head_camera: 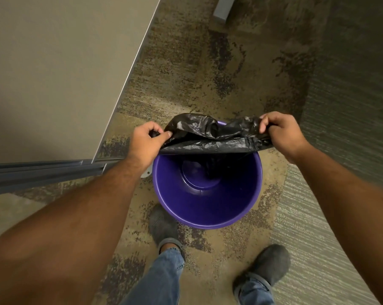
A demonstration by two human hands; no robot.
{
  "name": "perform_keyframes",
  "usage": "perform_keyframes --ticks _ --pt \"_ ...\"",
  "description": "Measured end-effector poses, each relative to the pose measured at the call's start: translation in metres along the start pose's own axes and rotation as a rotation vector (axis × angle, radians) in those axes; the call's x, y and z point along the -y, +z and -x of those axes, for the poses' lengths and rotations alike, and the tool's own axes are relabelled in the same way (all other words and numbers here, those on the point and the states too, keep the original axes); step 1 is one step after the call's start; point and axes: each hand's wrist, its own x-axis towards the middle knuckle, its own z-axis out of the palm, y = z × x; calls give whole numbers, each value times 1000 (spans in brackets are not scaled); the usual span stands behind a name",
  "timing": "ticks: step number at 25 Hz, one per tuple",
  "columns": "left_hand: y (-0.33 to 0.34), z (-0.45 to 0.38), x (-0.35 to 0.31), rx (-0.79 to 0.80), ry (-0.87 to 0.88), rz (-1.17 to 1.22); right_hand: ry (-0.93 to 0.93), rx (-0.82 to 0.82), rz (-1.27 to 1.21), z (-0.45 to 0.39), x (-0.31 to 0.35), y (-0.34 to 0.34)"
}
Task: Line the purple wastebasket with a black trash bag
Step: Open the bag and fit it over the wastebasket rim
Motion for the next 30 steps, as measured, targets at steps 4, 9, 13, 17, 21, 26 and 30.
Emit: perform_keyframes --ticks 4,9,13,17,21,26,30 --pt "-4 -6 -32 55 -37 245 -114 101 162 5 -3 -12" --pt "-3 -28 -41 249 -649 484 228 123 -104 1 5 -7" --pt "-2 -2 -11 -1 -578 330 333 234 -136 20 8 -1" --pt "-3 75 20 -57 -216 196 167 111 -289 90 -11 -4" --pt "-1 127 61 -84 -264 74 221 47 -277 137 -51 8" --pt "7 183 88 -66 -483 26 367 55 -277 159 -85 25" --pt "14 189 90 -106 -672 345 327 67 -50 149 -94 40"
